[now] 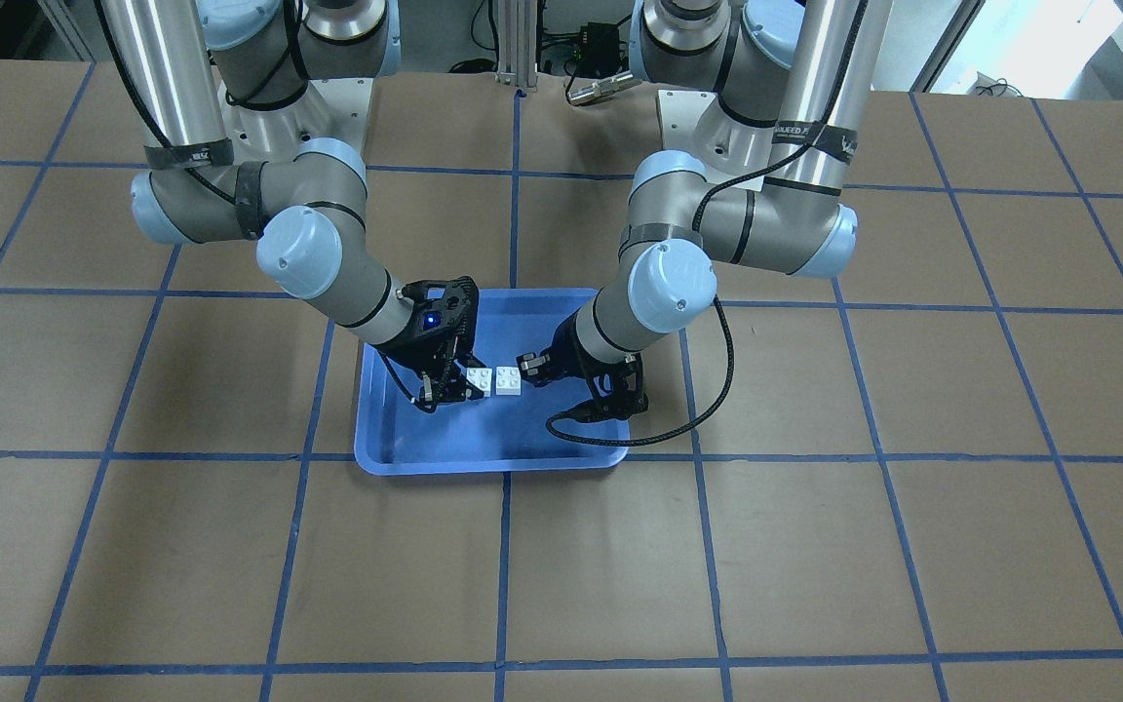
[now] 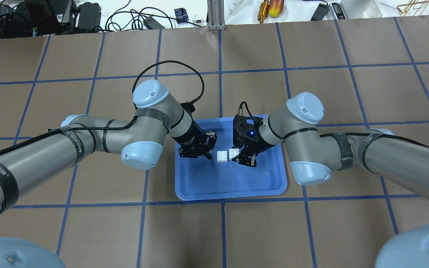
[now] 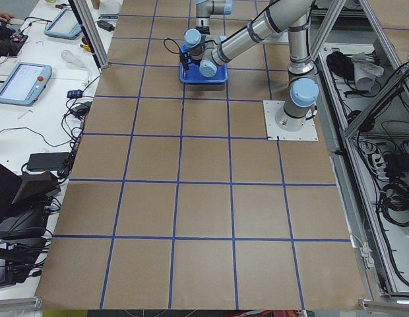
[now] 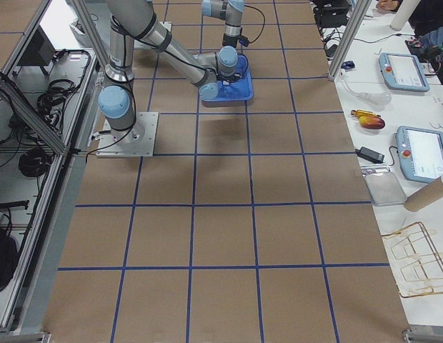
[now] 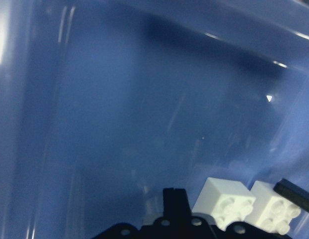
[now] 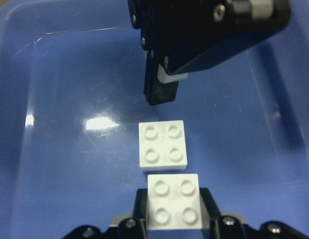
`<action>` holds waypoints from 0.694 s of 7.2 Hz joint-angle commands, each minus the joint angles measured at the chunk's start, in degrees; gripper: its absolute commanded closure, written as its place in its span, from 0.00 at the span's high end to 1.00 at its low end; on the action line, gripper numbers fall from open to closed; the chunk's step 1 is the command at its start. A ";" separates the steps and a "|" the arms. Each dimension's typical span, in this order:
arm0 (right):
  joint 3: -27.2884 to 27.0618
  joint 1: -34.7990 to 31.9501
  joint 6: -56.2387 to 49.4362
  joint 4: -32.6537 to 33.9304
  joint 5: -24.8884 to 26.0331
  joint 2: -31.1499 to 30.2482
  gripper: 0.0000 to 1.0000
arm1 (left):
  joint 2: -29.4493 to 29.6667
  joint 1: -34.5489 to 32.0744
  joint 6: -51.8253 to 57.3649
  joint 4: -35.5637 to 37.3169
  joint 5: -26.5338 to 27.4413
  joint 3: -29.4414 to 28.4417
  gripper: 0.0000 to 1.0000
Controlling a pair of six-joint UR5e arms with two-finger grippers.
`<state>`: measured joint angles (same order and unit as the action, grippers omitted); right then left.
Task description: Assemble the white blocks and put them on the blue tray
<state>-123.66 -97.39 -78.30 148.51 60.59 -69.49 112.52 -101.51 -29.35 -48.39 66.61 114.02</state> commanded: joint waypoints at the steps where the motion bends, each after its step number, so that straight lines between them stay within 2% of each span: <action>1: -0.01 -0.43 0.69 0.12 -0.04 0.05 0.16 | -0.02 -0.17 -0.18 -0.04 -0.52 -0.03 0.00; 5: 0.08 -0.96 0.60 0.38 -0.39 0.32 0.18 | -0.02 -0.79 -0.71 0.49 -0.52 -0.03 0.00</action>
<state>-123.65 -98.30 -77.67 148.80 60.28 -69.30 112.50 -102.25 -30.04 -48.02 66.10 114.00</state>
